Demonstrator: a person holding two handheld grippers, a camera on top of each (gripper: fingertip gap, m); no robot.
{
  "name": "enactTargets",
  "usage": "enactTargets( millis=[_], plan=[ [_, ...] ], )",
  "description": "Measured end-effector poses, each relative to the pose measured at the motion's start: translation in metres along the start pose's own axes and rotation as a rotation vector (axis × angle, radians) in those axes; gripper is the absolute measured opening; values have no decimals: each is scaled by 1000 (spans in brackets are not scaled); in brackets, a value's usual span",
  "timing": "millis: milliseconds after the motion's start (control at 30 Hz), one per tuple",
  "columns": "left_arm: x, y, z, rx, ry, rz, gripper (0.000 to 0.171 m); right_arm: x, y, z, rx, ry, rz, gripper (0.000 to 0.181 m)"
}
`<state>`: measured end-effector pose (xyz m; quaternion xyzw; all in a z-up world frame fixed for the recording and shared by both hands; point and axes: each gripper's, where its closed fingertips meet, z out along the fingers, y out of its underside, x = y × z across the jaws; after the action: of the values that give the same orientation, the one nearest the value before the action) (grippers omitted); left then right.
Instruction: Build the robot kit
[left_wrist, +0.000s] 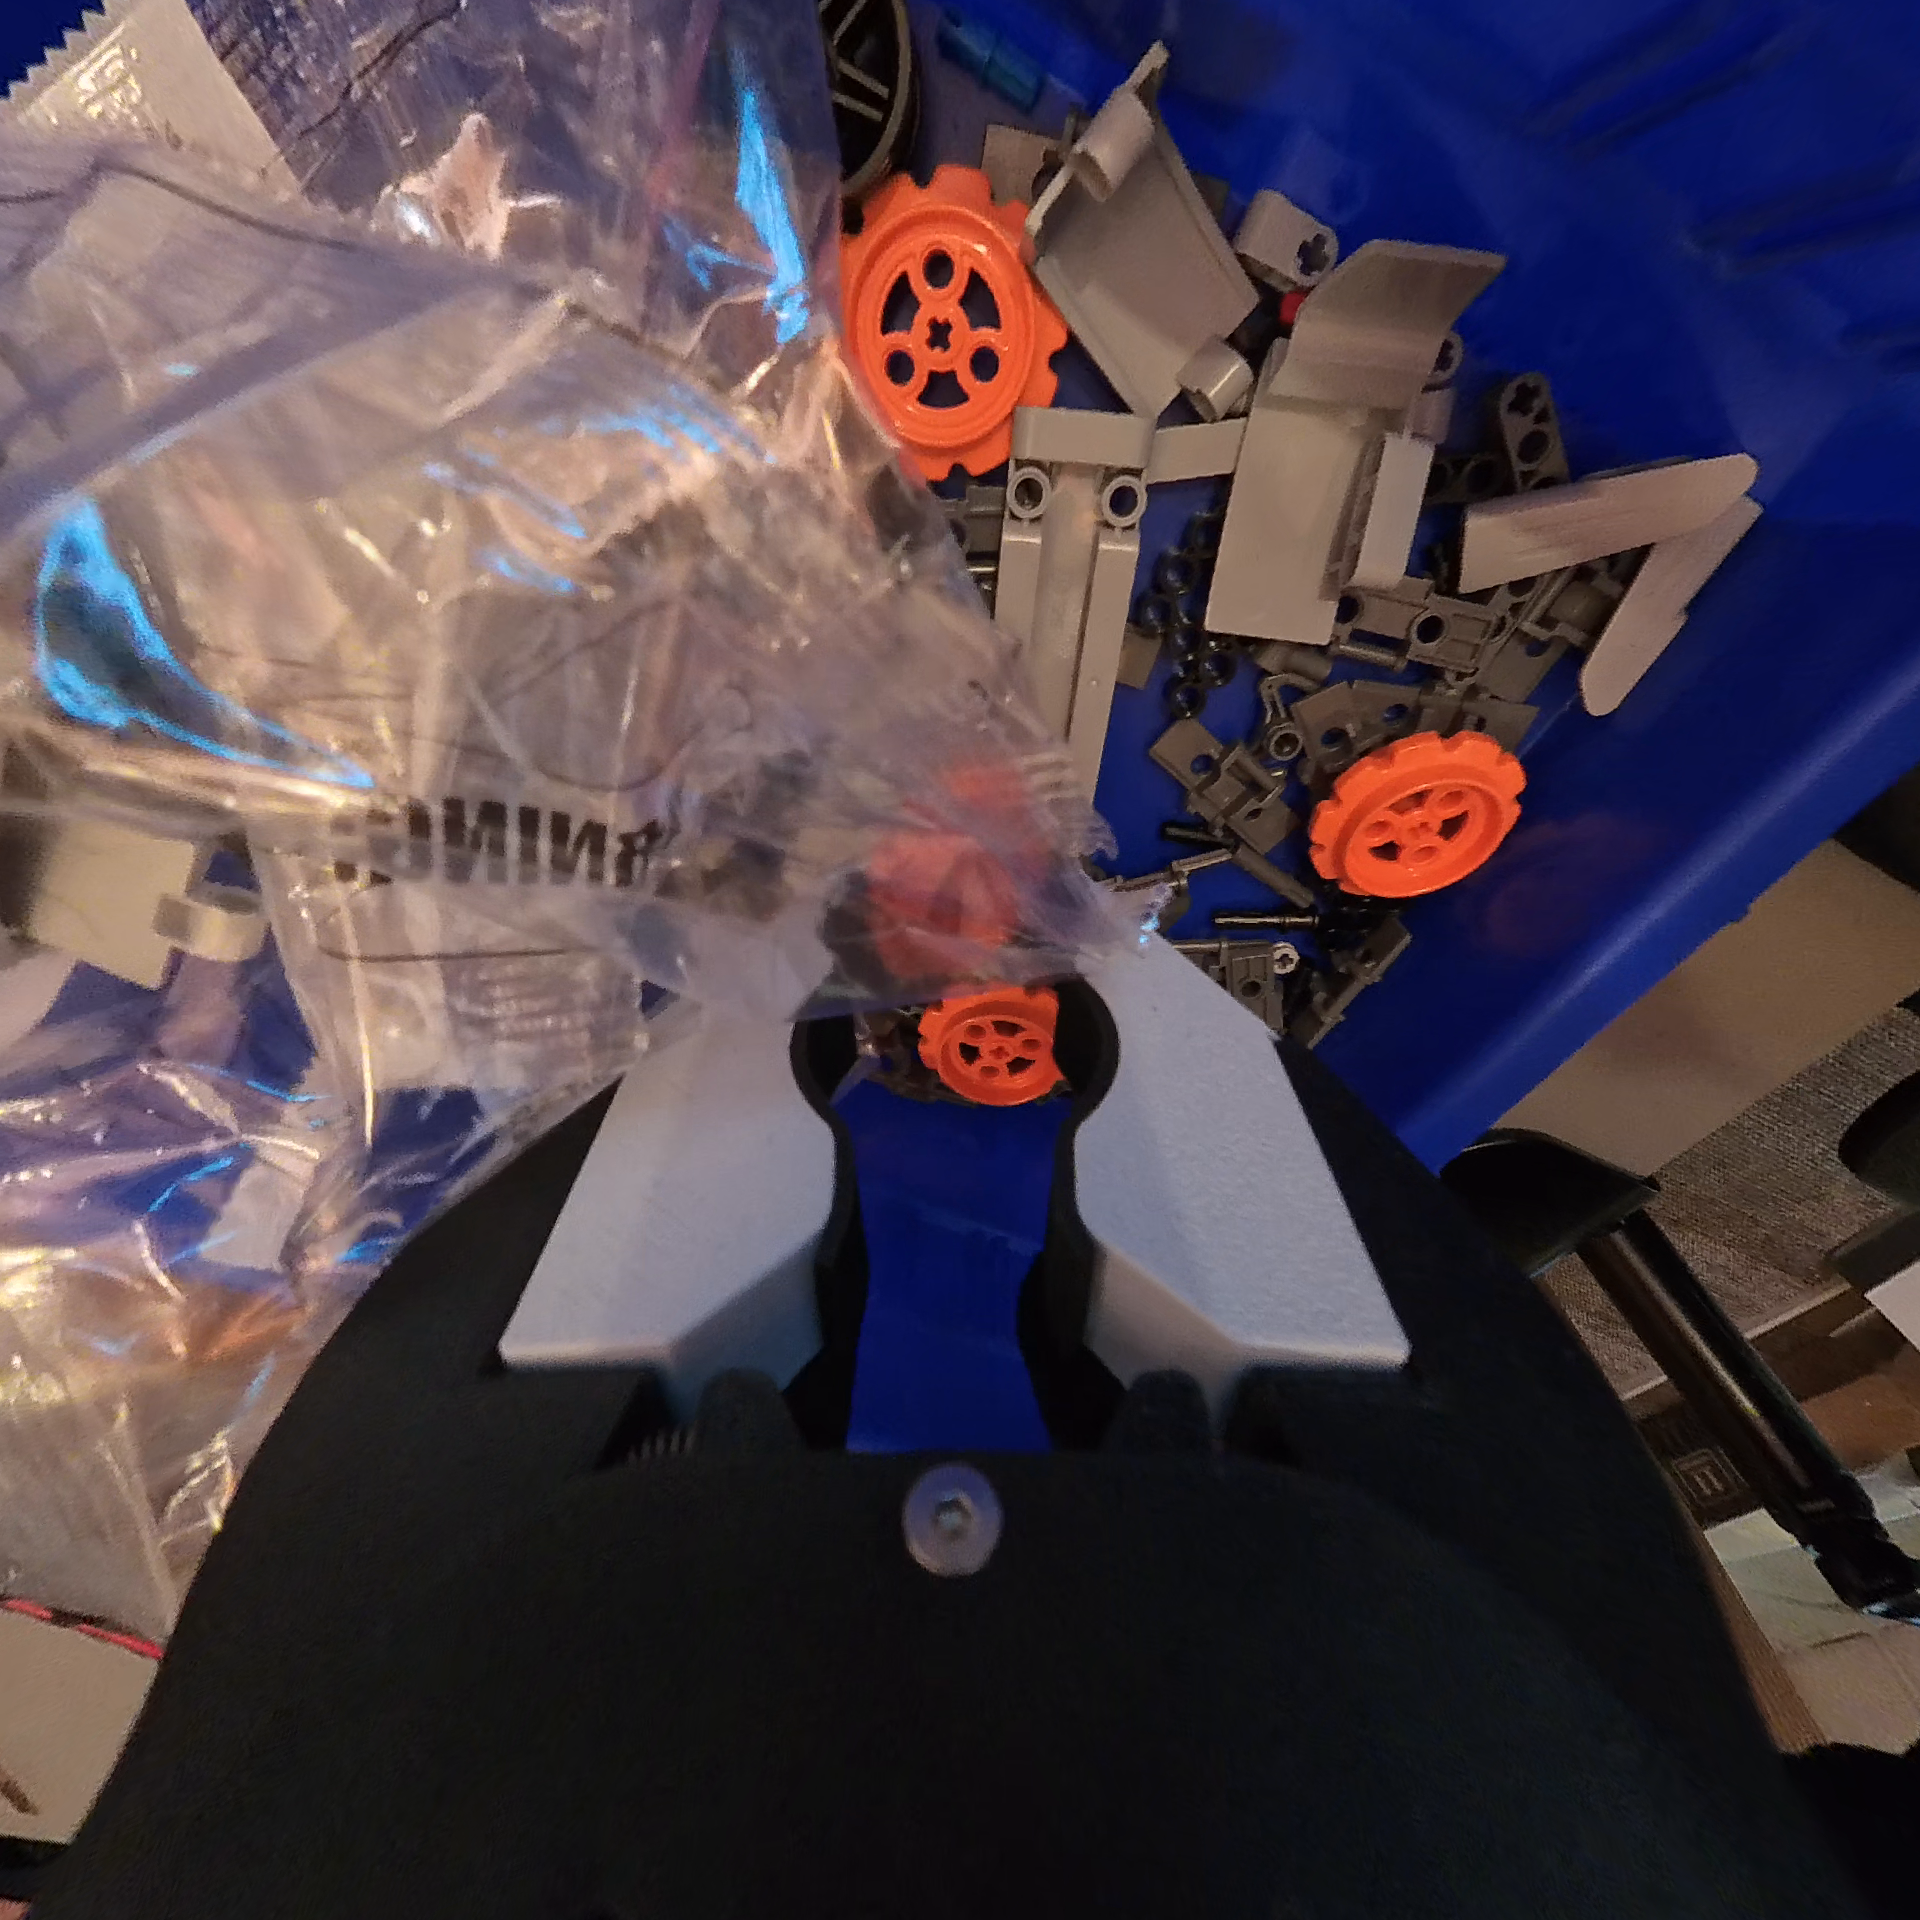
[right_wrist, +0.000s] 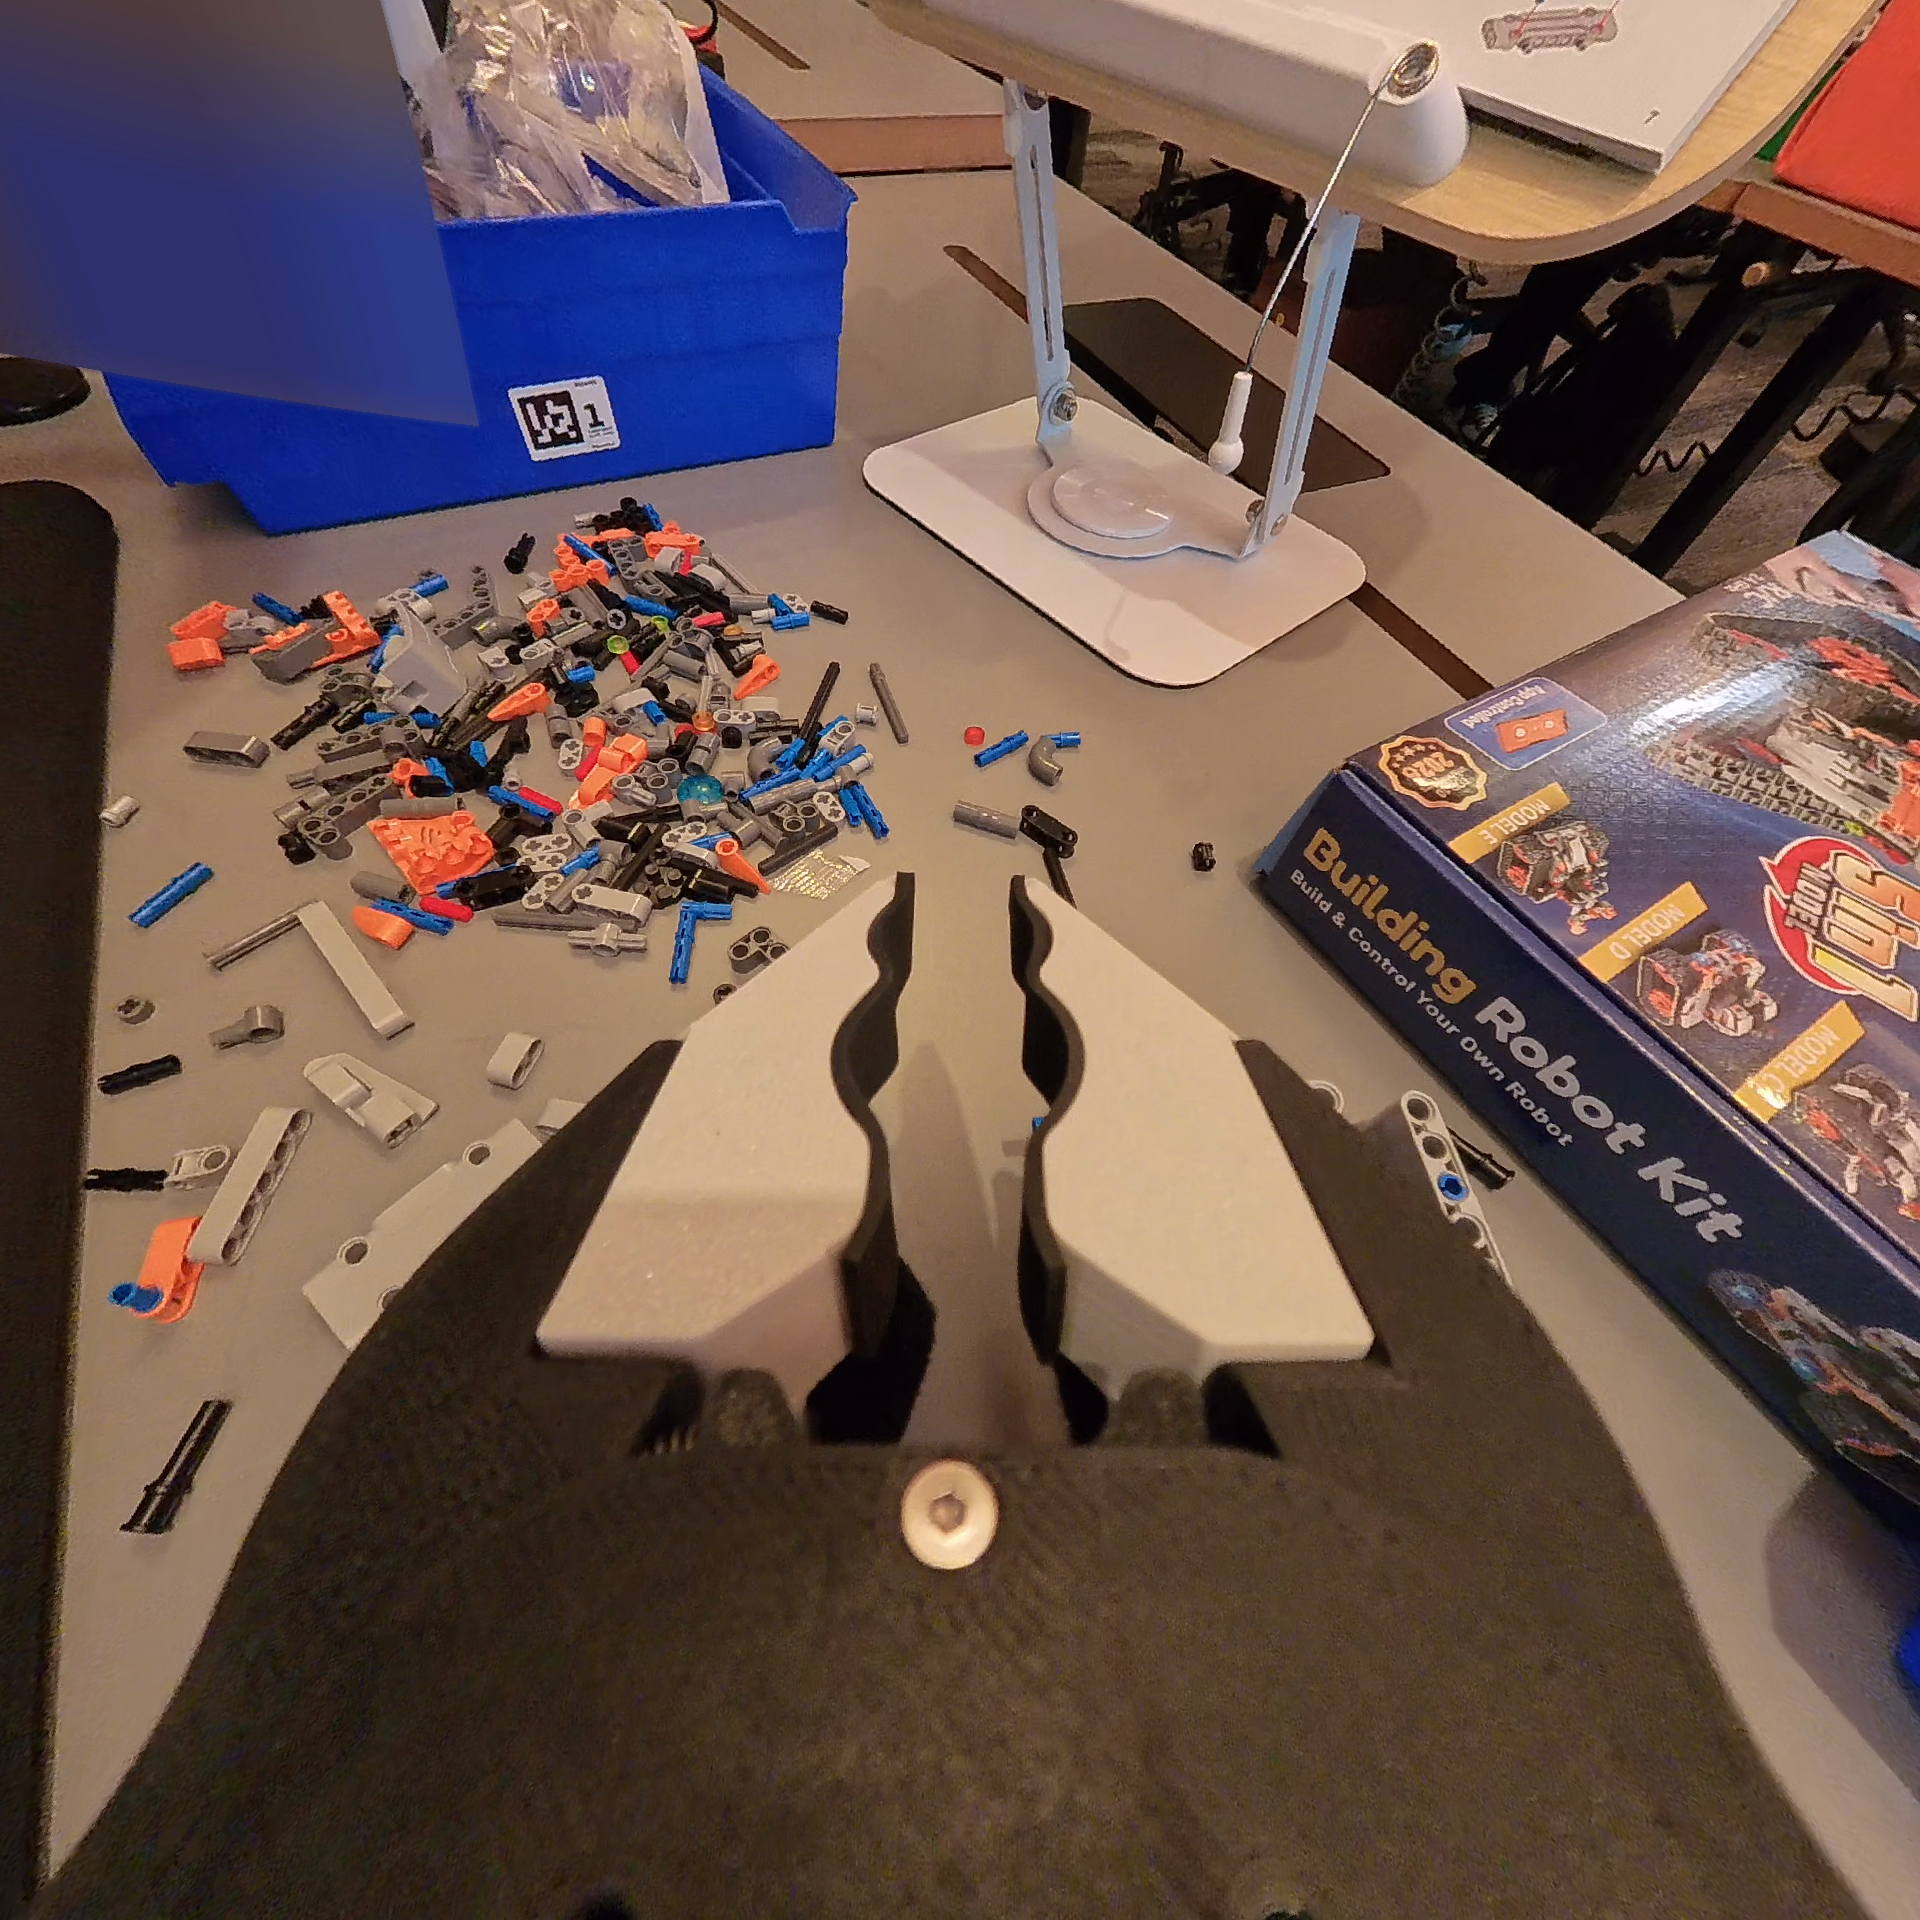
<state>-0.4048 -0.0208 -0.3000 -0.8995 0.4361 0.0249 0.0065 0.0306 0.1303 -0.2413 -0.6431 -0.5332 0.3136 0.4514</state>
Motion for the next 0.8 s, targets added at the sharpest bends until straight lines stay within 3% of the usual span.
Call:
enactTargets(
  millis=[33, 467, 800],
  plan=[
    [0, 1, 0, 0, -2, 2, 32, 0, 0, 0, 0, 0, 0, 16],
    [18, 23, -14, -31, 21, 5, 45, 0, 1, 1, -4, 2, 0, 16],
    [58, 63, -2, -191, 135, 18, 40, 0, 3, 2, -12, 0, 0, 16]
  ],
)
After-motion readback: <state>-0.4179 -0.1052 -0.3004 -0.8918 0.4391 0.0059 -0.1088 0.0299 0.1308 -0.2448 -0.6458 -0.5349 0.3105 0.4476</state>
